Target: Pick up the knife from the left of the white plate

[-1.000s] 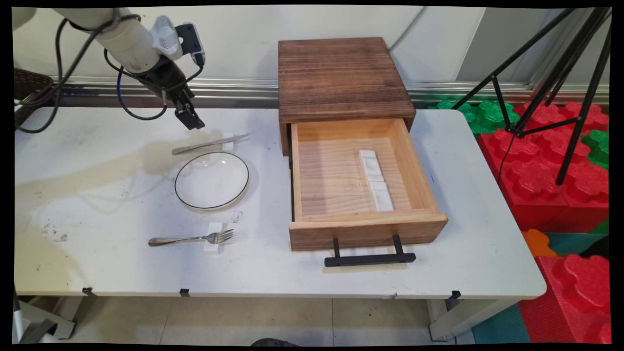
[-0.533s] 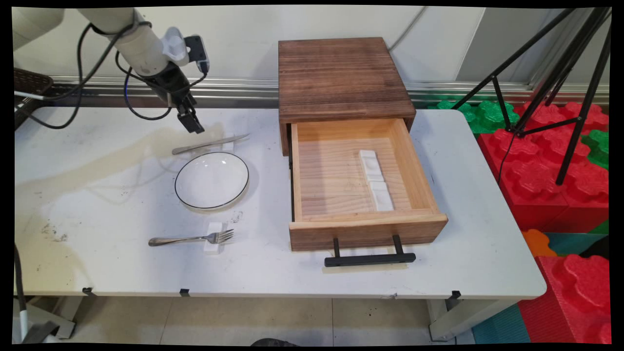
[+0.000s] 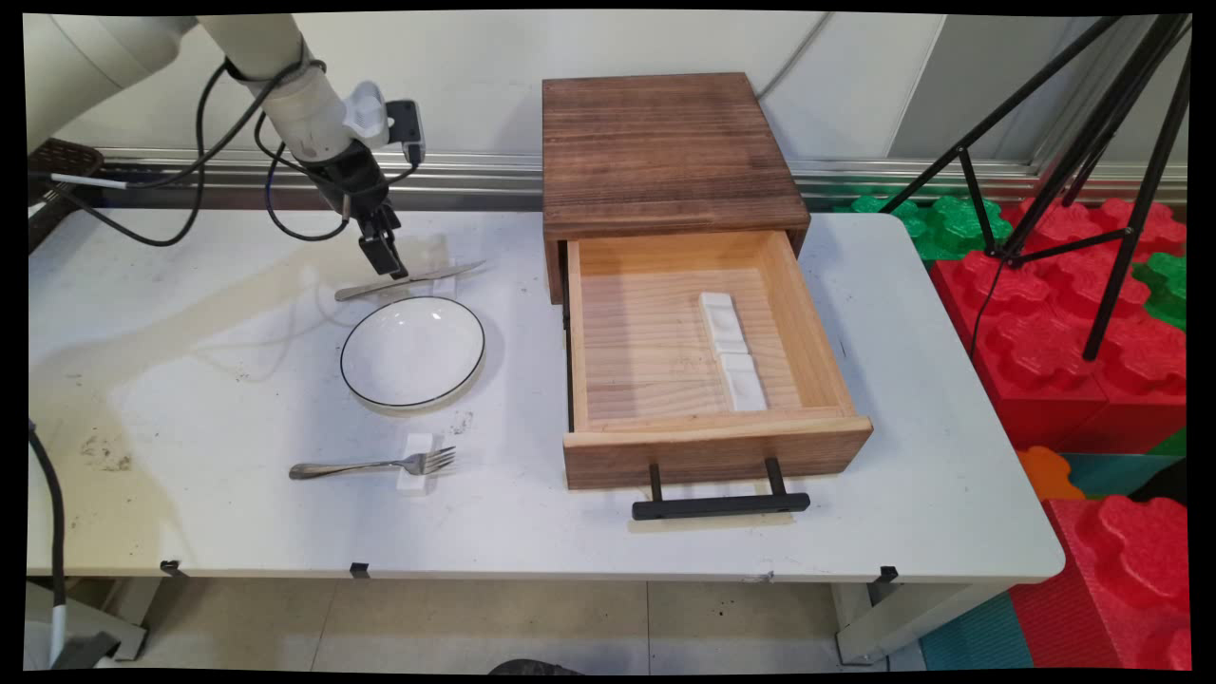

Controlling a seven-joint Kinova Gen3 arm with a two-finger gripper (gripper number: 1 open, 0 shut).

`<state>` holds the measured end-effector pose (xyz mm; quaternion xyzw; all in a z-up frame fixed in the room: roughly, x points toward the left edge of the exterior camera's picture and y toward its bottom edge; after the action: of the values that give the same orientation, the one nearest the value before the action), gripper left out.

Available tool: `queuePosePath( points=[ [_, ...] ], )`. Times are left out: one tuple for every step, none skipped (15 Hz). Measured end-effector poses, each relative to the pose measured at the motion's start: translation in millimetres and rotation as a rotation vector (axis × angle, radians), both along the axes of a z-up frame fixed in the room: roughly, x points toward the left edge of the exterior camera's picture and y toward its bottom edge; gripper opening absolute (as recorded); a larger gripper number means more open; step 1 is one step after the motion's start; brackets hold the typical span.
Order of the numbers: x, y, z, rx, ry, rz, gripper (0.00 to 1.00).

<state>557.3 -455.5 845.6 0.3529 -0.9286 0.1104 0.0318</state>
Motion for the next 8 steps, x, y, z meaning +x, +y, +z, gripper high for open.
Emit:
queuePosePath(
  points=[
    [1.0, -1.8, -2.5, 0.007, 0.002, -0.007, 1.00],
    [2.1, -3.7, -4.9, 0.014, 0.003, -0.014, 1.00],
    [3.7, -5.9, -8.1, 0.023, 0.004, -0.023, 1.00],
    [6.2, -8.3, -11.7, 0.033, 0.005, -0.031, 1.00],
    [8.8, -11.0, -15.4, 0.040, 0.005, -0.041, 1.00],
    [10.3, -12.6, -17.5, 0.044, 0.006, -0.046, 1.00],
    [12.0, -15.0, -20.1, 0.049, 0.007, -0.053, 1.00],
    [14.4, -17.3, -23.1, 0.053, 0.008, -0.061, 1.00]
  ],
)
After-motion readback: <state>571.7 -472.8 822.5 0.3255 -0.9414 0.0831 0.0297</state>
